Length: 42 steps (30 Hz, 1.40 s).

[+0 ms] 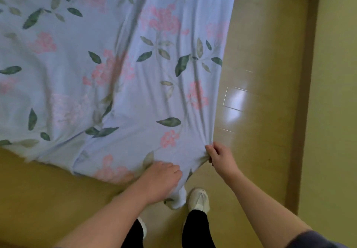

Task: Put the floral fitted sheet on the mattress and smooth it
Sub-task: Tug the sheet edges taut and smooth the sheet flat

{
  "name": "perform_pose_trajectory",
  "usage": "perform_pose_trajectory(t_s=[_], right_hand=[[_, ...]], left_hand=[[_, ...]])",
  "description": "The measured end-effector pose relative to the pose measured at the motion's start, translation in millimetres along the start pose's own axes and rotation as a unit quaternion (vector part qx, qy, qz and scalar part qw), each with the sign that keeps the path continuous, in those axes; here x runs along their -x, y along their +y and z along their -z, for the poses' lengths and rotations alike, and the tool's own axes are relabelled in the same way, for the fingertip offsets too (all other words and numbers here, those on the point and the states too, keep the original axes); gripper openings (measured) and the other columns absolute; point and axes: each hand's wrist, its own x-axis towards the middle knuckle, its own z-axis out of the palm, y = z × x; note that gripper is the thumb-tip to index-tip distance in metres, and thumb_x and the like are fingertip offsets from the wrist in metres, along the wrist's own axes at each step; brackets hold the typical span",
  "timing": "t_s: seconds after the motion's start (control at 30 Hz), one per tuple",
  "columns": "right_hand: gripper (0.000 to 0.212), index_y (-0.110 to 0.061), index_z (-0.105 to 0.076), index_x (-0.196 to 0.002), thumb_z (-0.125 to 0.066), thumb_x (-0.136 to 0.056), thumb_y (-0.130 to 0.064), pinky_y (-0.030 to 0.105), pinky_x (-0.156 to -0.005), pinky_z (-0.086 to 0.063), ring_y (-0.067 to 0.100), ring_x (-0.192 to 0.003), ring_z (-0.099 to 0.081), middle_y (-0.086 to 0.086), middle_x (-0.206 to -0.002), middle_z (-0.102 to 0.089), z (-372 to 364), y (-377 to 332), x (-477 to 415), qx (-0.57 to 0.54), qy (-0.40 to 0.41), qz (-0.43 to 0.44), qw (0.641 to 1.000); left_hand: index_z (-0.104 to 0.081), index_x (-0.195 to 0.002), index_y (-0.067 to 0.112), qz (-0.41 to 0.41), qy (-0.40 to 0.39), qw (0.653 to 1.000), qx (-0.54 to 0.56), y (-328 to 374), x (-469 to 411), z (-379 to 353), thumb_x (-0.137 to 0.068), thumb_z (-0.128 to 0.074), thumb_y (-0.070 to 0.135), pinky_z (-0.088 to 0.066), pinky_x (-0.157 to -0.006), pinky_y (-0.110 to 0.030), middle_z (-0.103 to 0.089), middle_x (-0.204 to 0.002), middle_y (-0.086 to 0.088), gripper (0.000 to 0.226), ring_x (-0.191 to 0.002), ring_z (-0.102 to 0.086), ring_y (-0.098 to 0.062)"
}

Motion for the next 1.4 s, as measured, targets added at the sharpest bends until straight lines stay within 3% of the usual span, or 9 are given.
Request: perform_pose_trajectory(t_s=[0.17, 0.33, 0.47, 0.67, 0.87, 1.0, 1.2, 1.3, 1.4], right_hand=[[0.032, -0.015, -0.050, -0.067, -0.051, -0.098, -0.025, 0.031, -0.058, -0.035, 0.018, -0.058, -0.045, 0.001, -0.060, -0.050, 43.3, 26.4, 0.1, 0.034, 0.028, -0.027, 0.999], [0.028, -0.004, -0.059, -0.091, -0.044, -0.099, -0.028, 0.036, -0.067, -0.047, 0.021, -0.071, -0.057, 0.009, -0.078, -0.061, 16.3, 20.6, -7.1, -0.026, -0.007, -0.060, 0.998], [0.026, -0.008, -0.056, -0.081, -0.046, -0.098, -0.025, 0.036, -0.067, -0.046, 0.021, -0.068, -0.055, 0.007, -0.072, -0.059, 30.9, 33.8, -0.6, -0.035, 0.016, -0.048, 0.998], [0.016, -0.010, -0.053, -0.100, -0.052, -0.097, -0.026, 0.032, -0.068, -0.044, 0.025, -0.087, -0.058, 0.008, -0.093, -0.060, 30.2, 58.7, -8.2, 0.009, -0.012, -0.128, 0.992], [0.062, -0.016, -0.031, -0.144, -0.061, -0.091, -0.030, 0.026, -0.063, -0.044, 0.022, -0.105, -0.054, 0.008, -0.131, -0.050, -6.1, 63.6, 1.0, 0.014, -0.159, -0.195, 0.968], [0.087, -0.025, -0.024, -0.149, -0.076, -0.079, -0.033, 0.026, -0.079, -0.048, 0.019, -0.113, -0.054, 0.000, -0.139, -0.046, -49.3, 51.4, 19.3, 0.104, -0.329, -0.126, 0.930], [0.016, -0.013, -0.062, -0.099, -0.058, -0.087, -0.022, 0.032, -0.072, -0.047, 0.028, -0.093, -0.061, 0.009, -0.104, -0.067, -101.6, 32.6, 33.5, 0.244, -0.194, -0.013, 0.950], [0.009, -0.020, -0.056, -0.085, -0.048, -0.089, -0.023, 0.027, -0.054, -0.035, 0.029, -0.085, -0.059, 0.006, -0.092, -0.065, -90.1, 36.2, 39.5, 0.323, -0.176, 0.054, 0.928], [0.010, -0.023, -0.054, -0.088, -0.048, -0.091, -0.031, 0.028, -0.060, -0.040, 0.025, -0.084, -0.060, 0.003, -0.094, -0.066, -77.1, 44.6, 49.1, 0.343, -0.192, 0.063, 0.917]], left_hand=[[-0.041, -0.113, 0.017, 0.184, -0.055, 0.981, -0.023, 19.2, -25.2, -1.2, -0.083, -0.057, 0.039, -0.037, -0.081, -0.038, -0.047, -0.113, -0.006, 0.041, -0.103, -0.049, -0.027], [-0.046, -0.114, 0.015, 0.163, -0.110, 0.979, -0.062, 27.3, -45.9, -2.0, -0.086, -0.056, 0.015, -0.039, -0.079, -0.034, -0.061, -0.110, -0.008, 0.030, -0.100, -0.062, -0.028], [-0.053, -0.103, 0.017, 0.073, -0.107, 0.991, -0.011, 34.9, -47.0, -0.7, -0.083, -0.052, 0.011, -0.033, -0.063, -0.033, -0.066, -0.100, -0.009, 0.020, -0.089, -0.063, -0.033], [-0.059, -0.102, 0.013, 0.032, -0.140, 0.989, -0.017, 38.9, -46.7, -10.0, -0.096, -0.042, 0.034, -0.035, -0.070, -0.034, -0.066, -0.102, -0.013, 0.028, -0.093, -0.062, -0.034], [-0.056, -0.085, 0.015, 0.110, 0.048, 0.992, 0.030, 9.7, -27.1, 3.8, -0.082, -0.057, 0.045, -0.039, -0.055, -0.032, -0.061, -0.081, -0.003, 0.029, -0.074, -0.062, -0.028], [-0.059, -0.084, 0.020, 0.011, -0.013, 0.998, -0.054, -20.3, 8.2, 2.5, -0.066, -0.056, 0.062, -0.047, -0.057, -0.029, -0.055, -0.080, 0.003, 0.046, -0.071, -0.057, -0.019], [-0.054, -0.066, 0.024, -0.052, -0.054, 0.989, -0.126, -19.1, 33.0, -13.6, -0.052, -0.085, 0.021, -0.036, -0.041, -0.022, -0.049, -0.058, 0.007, 0.034, -0.048, -0.049, -0.015], [-0.053, -0.064, 0.023, -0.080, -0.068, 0.987, -0.125, -23.7, 33.0, -12.2, -0.050, -0.085, 0.013, -0.032, -0.034, -0.021, -0.045, -0.054, 0.006, 0.036, -0.038, -0.043, -0.015], [-0.058, -0.080, 0.020, -0.108, -0.111, 0.977, -0.145, -24.3, 30.6, -14.6, -0.069, -0.070, 0.012, -0.041, -0.042, -0.025, -0.050, -0.063, 0.003, 0.018, -0.045, -0.048, -0.020]])
